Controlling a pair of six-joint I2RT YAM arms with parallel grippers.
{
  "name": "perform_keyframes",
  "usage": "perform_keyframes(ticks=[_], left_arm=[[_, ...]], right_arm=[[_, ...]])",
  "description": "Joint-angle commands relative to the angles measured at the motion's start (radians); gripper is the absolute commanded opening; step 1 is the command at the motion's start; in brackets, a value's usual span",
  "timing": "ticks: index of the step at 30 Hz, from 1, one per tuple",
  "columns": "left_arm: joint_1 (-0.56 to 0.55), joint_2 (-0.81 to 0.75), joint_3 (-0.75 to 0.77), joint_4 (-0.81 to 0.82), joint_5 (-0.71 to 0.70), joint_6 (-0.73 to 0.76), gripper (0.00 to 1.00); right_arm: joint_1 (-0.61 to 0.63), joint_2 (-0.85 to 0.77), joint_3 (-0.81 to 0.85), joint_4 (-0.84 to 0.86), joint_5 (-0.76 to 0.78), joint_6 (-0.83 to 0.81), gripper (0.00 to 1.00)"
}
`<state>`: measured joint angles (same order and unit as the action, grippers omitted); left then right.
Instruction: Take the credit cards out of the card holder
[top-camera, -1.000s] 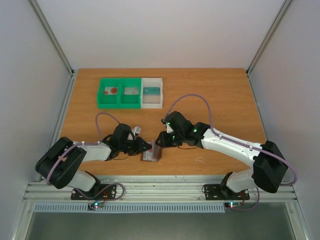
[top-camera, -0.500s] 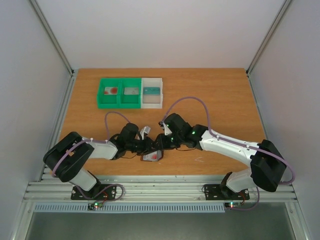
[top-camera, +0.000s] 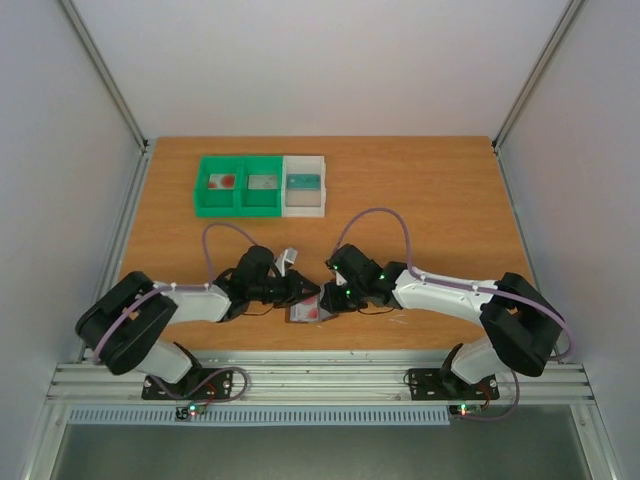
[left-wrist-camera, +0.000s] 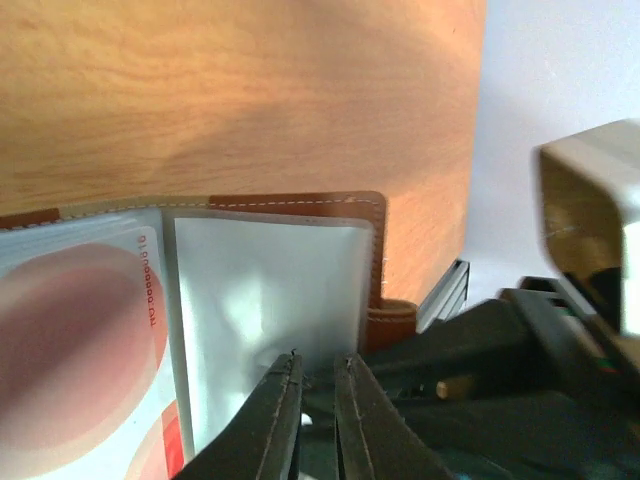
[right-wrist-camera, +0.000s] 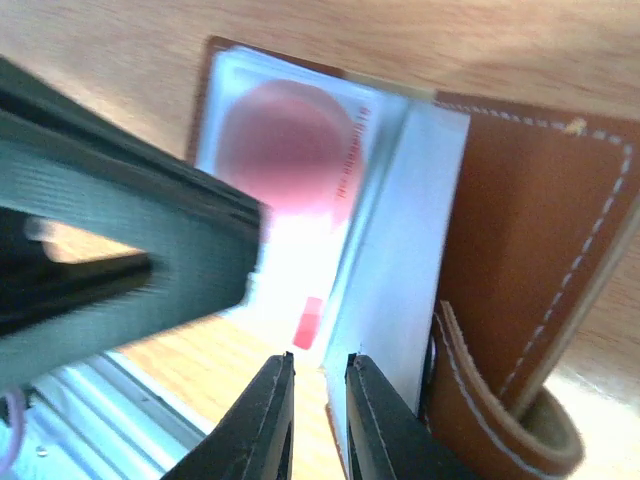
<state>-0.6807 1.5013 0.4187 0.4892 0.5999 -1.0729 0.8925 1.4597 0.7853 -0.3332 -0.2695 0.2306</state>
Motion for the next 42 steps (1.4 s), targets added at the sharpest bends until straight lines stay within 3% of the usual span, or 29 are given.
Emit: perform_keyframes(ticks=[1, 9, 18, 27, 35, 42], left_arm=[[-0.005, -0.107, -0.006, -0.145, -0.118, 0.038, 0.12], [-0.005, -0.161, 0.067, -0.453, -0.242, 0.199, 0.11], [-0.004, -0.058, 0.034, -0.346, -0.208, 0.196, 0.09], [-0.005, -0.001, 0.031, -0.344, -0.25, 0.23, 0.05], [-0.001, 0.01, 0.066, -0.407, -0.303, 0.294, 0.03], [0.017, 0.016, 0.111, -0.458, -0.351, 0.337, 0.0]], right_arm=[[0.006, 0.012, -0.031, 0.016, 0.079, -0.025, 0.16], [0.0, 0.014, -0.051, 0.043, 0.073, -0.023, 0.15], [-0.024, -0.011, -0.003, 0.019, 0.042, -0.039, 0.19], [-0.092, 0.064, 0.04, -0.021, 0.088, -0.105, 0.19], [-0.146, 0.101, -0.065, 0.018, 0.095, -0.089, 0.19], [-0.152, 0.105, -0.167, 0.099, 0.012, -0.009, 0.19]])
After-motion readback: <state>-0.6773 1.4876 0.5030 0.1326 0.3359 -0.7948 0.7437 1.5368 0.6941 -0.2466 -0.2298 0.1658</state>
